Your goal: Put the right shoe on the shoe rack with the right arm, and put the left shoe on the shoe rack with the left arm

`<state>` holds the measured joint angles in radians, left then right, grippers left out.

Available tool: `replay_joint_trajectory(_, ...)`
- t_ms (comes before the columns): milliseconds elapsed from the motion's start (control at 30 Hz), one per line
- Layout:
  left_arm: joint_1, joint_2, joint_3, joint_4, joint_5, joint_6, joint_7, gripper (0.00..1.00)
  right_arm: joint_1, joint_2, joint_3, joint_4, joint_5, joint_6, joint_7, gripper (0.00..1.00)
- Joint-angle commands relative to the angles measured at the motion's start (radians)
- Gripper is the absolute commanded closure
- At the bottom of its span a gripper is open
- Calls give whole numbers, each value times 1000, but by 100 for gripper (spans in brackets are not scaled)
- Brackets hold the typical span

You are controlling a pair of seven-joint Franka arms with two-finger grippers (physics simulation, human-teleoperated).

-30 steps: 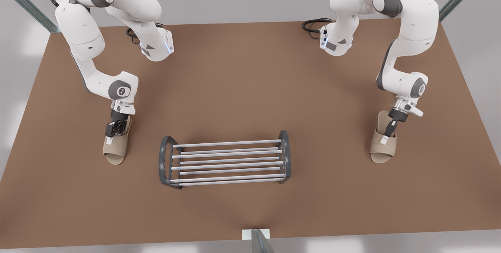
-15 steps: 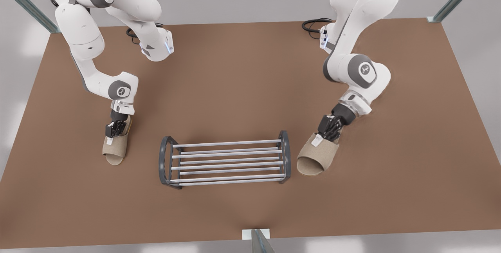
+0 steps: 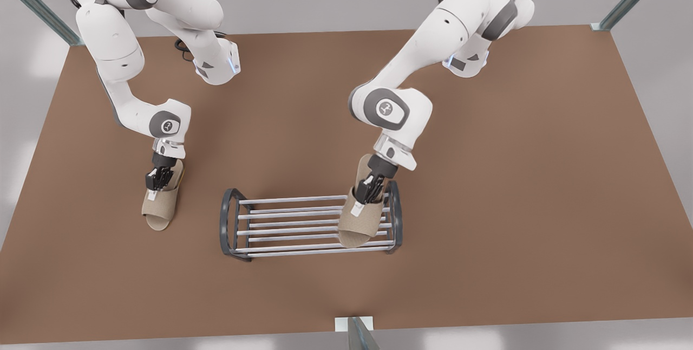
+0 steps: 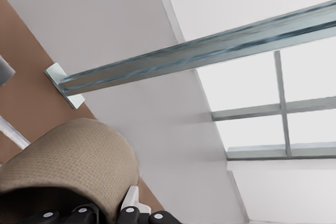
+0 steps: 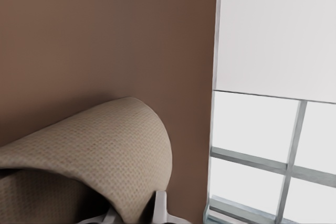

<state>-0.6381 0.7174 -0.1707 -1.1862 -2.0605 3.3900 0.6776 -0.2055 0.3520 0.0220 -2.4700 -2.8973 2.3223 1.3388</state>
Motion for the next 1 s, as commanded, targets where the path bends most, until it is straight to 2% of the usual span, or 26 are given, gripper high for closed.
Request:
replay_joint_trajectory(0, 0, 33, 4, 10, 6, 60, -351, 76, 0, -2, -1, 0, -99, 0, 2, 65)
replay_joint_trajectory(67, 0, 48, 4, 10, 6, 60, -346, 74, 0, -8, -1, 0, -99, 2, 0, 66)
replay_joint_trajectory(133, 0, 51, 5, 10, 6, 58, -345, 67, 0, -28, 1, 0, -103, 8, -9, 66)
replay_joint_trajectory(233, -2, 74, 5, 50, 6, 58, -348, 67, 3, -68, 1, 0, -105, 15, -40, 68)
replay_joint_trajectory(267, -2, 80, 5, 56, 8, 60, -346, 66, 11, -74, 1, -1, -105, 17, -38, 73)
replay_joint_trajectory(300, -2, 93, 7, 73, 8, 60, -342, 36, 11, -87, -1, 2, -105, 32, -40, 79)
replay_joint_trajectory(333, -3, 93, 5, 71, 25, 61, -340, 0, 12, -116, 1, 3, -108, 51, -36, 79)
replay_joint_trajectory(367, -15, 93, 5, 66, 31, 63, -340, 0, 12, -154, 1, 39, -112, 130, -36, 79)
replay_joint_trajectory(467, -26, 88, 5, 59, 31, 69, -340, 0, 32, -252, 7, 57, -115, 198, -26, 79)
replay_joint_trajectory(600, -29, 89, 5, 56, 31, 72, -340, 0, 106, -340, 15, 203, -103, 511, 62, 79)
replay_joint_trajectory(700, -31, 86, 5, 56, 31, 74, -340, 0, 133, -341, 68, 424, -25, 850, 100, 79)
replay_joint_trajectory(767, -31, 86, 5, 56, 31, 74, -340, 0, 158, -338, 81, 480, 38, 936, 100, 79)
replay_joint_trajectory(800, -35, 82, 5, 54, 31, 77, -340, 0, 158, -340, 136, 491, 107, 950, 102, 79)
replay_joint_trajectory(833, -40, 56, 5, 17, 31, 80, -340, 0, 199, -334, 147, 502, 155, 956, 102, 79)
replay_joint_trajectory(967, -40, -268, -6, -341, 20, 88, -342, 0, 342, -291, 153, 605, 237, 973, 102, 79)
